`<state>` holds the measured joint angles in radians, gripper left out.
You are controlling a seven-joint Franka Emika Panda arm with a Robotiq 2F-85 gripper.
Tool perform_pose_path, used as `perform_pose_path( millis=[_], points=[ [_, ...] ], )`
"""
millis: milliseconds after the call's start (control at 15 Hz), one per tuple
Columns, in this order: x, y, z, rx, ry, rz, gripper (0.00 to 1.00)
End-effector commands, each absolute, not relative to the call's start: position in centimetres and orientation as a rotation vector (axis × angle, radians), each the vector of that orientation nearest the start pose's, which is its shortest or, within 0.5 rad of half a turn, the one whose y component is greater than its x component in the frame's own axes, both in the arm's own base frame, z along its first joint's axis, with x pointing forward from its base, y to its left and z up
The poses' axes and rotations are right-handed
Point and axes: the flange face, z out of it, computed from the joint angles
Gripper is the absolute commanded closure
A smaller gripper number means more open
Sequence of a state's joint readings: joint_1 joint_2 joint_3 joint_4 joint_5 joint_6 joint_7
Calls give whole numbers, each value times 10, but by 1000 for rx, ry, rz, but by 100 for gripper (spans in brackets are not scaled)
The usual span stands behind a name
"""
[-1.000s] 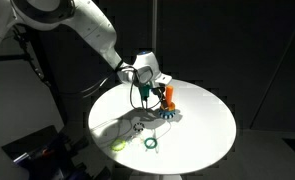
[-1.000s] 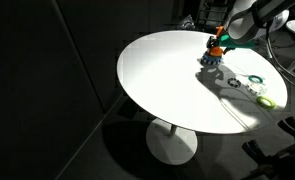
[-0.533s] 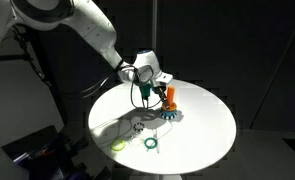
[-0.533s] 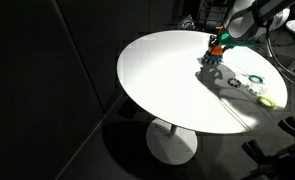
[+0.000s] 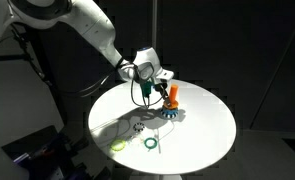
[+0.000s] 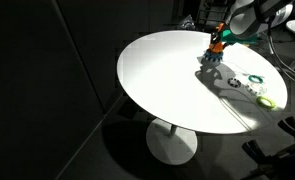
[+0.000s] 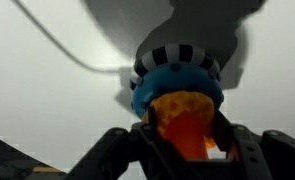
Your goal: Remove the orange circular object from the wooden object
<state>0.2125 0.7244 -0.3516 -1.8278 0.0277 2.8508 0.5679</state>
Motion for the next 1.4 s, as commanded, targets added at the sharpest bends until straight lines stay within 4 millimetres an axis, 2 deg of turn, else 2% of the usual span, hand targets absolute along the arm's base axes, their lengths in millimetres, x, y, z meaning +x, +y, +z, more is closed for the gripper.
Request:
perform_pose_path(
  millis=[0,267,467,600,800,933,1200,1333],
  points=[
    [669,-71,217,-3044,984,-636,71],
    [665,-69,232,-3046,976,-598,71],
    [661,-67,239,-3057,974,-463,71],
    [662,-67,243,-3050,998,-476,71],
    [666,-68,252,-3017,1000,-623,71],
    [667,-70,255,-3009,988,-649,71],
    [658,-64,251,-3050,943,-386,71],
    [655,-64,249,-3062,954,-316,71]
  ],
)
